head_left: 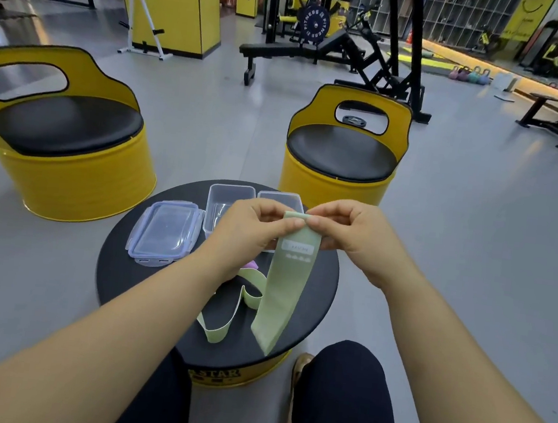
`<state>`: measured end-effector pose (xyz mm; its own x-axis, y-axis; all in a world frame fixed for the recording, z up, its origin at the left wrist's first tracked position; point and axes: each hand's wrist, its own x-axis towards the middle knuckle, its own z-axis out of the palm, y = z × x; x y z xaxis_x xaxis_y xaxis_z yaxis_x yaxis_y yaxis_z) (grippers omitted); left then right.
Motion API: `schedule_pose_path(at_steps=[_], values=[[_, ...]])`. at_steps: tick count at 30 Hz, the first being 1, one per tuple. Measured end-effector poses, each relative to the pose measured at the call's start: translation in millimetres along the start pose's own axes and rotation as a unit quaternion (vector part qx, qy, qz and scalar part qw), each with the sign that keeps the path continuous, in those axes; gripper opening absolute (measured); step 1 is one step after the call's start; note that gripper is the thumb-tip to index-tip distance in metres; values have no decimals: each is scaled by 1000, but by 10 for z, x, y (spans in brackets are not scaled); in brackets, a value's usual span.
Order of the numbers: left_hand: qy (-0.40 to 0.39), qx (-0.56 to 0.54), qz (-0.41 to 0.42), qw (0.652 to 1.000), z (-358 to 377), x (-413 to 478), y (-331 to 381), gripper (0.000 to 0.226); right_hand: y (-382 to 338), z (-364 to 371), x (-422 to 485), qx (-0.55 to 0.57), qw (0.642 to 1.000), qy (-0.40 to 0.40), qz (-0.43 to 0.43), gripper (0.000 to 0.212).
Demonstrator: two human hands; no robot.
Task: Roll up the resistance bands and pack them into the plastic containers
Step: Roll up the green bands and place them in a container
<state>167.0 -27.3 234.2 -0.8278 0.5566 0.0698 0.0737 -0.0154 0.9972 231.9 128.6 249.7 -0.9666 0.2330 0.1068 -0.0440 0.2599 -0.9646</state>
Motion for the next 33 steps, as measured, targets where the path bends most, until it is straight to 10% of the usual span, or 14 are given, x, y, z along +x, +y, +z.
schedule_pose_path(at_steps=[33], values=[[21,139,125,982,-108,45,318,16,-134,48,45,3,994,21,-111,10]])
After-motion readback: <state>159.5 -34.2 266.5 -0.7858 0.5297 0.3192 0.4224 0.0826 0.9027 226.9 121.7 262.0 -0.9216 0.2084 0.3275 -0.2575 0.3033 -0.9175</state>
